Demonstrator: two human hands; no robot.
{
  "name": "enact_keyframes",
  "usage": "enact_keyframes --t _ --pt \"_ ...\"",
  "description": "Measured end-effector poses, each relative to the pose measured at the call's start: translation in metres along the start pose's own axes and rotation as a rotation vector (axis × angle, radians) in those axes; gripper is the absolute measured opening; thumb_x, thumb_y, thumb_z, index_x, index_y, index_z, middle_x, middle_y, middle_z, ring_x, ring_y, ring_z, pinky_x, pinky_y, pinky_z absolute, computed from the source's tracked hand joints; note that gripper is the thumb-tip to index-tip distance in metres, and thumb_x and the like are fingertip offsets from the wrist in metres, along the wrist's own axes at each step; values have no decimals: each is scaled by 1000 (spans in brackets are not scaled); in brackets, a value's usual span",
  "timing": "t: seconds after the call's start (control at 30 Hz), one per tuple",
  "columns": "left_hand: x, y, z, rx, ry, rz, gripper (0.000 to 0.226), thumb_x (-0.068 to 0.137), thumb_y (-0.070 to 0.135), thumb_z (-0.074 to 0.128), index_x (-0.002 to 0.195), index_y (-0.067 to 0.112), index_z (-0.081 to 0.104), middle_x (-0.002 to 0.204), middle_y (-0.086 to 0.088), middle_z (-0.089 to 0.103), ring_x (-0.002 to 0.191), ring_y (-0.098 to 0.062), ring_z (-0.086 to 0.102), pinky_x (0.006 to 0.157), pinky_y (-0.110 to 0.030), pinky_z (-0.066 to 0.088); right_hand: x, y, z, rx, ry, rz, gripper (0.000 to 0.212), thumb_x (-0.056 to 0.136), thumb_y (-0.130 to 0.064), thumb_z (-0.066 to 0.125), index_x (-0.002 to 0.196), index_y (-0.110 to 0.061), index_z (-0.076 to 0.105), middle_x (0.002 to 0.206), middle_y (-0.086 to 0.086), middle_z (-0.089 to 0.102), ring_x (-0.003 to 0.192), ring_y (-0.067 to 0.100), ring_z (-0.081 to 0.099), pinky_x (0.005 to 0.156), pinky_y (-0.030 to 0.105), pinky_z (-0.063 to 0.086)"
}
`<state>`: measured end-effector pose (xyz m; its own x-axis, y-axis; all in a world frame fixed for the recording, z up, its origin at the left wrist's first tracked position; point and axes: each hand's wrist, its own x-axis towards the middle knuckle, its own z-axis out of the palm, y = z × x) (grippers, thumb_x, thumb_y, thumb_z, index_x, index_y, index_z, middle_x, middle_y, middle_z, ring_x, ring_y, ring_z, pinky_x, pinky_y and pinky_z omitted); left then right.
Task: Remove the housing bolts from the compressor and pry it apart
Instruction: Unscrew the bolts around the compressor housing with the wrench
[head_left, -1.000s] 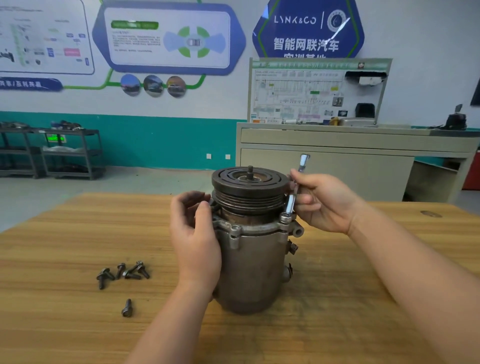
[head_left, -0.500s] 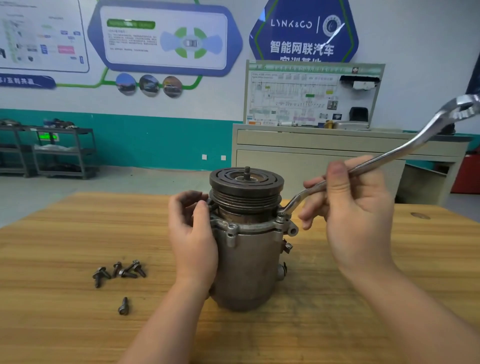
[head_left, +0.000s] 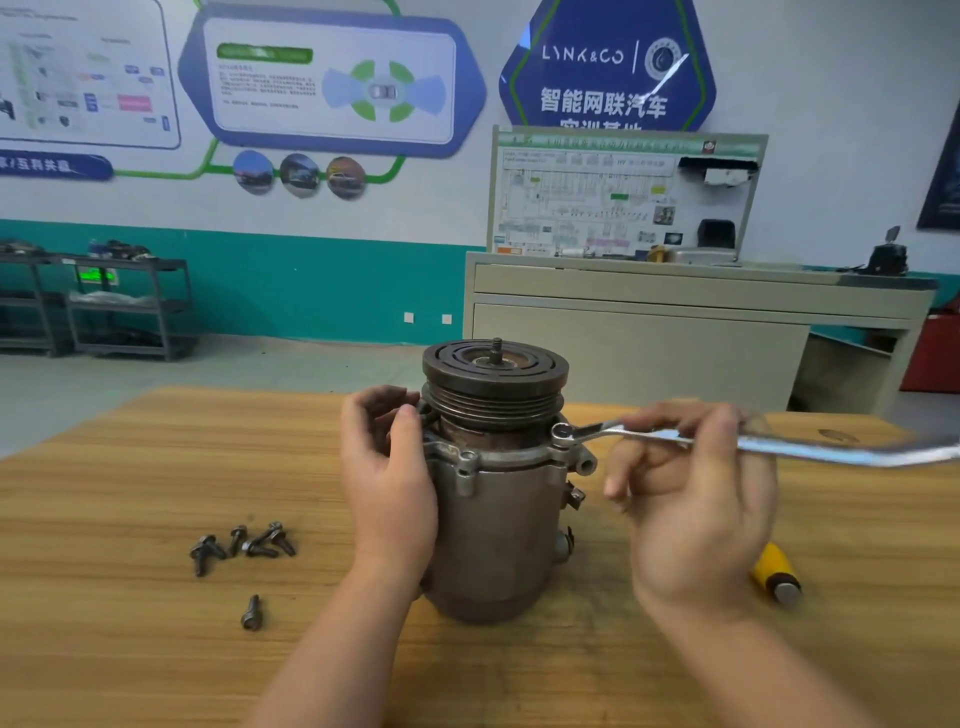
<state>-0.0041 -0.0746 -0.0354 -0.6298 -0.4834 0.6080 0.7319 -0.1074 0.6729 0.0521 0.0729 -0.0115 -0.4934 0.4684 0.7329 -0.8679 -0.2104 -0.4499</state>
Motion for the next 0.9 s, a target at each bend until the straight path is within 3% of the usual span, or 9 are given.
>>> enact_keyframes --t 0.13,0.2,0.3,0.43,0.57,0.67,0.77,0.87,0.9 --pt "-1 1 1 5 7 6 11 85 24 49 94 27 55 88 10 60 81 4 58 72 -10 45 52 15 1 213 161 677 36 104 -18 31 71 -8 41 49 6 55 28 12 38 33 11 25" --pt "-1 1 1 10 6 8 11 85 24 48 94 26 55 88 10 60 82 3 58 72 -10 45 71 22 2 217 47 996 32 103 -15 31 72 -10 39 49 4 52 28 7 35 25 14 23" --pt "-1 1 1 12 8 3 12 85 24 48 94 26 55 89 9 60 82 2 59 73 -10 45 84 25 4 188 -127 1156 31 102 -16 33 72 -10 41 51 3 51 28 4 34 24 11 23" --pt "-1 1 2 11 6 -2 12 85 24 48 94 25 55 90 6 60 83 1 58 74 -11 46 84 14 4 384 26 982 32 103 -25 36 74 -11 42 55 6 54 34 5 41 29 12 30" --pt "-1 2 2 14 13 0 12 84 24 47 94 24 55 91 3 60 83 0 58 74 -13 46 66 -6 1 62 104 502 30 102 -34 41 79 -14 41 58 6 62 36 9 48 33 17 36" --pt "-1 2 2 17 7 4 12 84 24 48 94 25 55 91 5 61 82 2 59 74 -12 46 52 -16 4 -150 24 218 27 100 -34 42 79 -17 43 59 4 63 34 12 52 34 20 40" --pt "-1 0 1 18 5 9 12 85 25 48 94 27 55 88 11 62 83 2 60 73 -11 46 41 -22 11 -269 -150 95 26 91 -39 44 82 -15 45 62 5 64 36 16 55 32 25 44" --pt "0 -2 -1 17 -15 13 11 86 25 48 94 28 56 84 22 64 83 3 60 72 -10 46 33 -25 12 -435 -337 -56 22 93 -47 46 80 -29 48 56 12 56 39 16 57 36 34 47" --pt "0 -2 0 17 -16 16 11 86 25 48 94 29 56 83 23 64 83 3 60 72 -10 46 32 -27 13 -500 -399 -144 21 95 -46 47 80 -32 48 51 4 52 41 11 58 39 34 48"
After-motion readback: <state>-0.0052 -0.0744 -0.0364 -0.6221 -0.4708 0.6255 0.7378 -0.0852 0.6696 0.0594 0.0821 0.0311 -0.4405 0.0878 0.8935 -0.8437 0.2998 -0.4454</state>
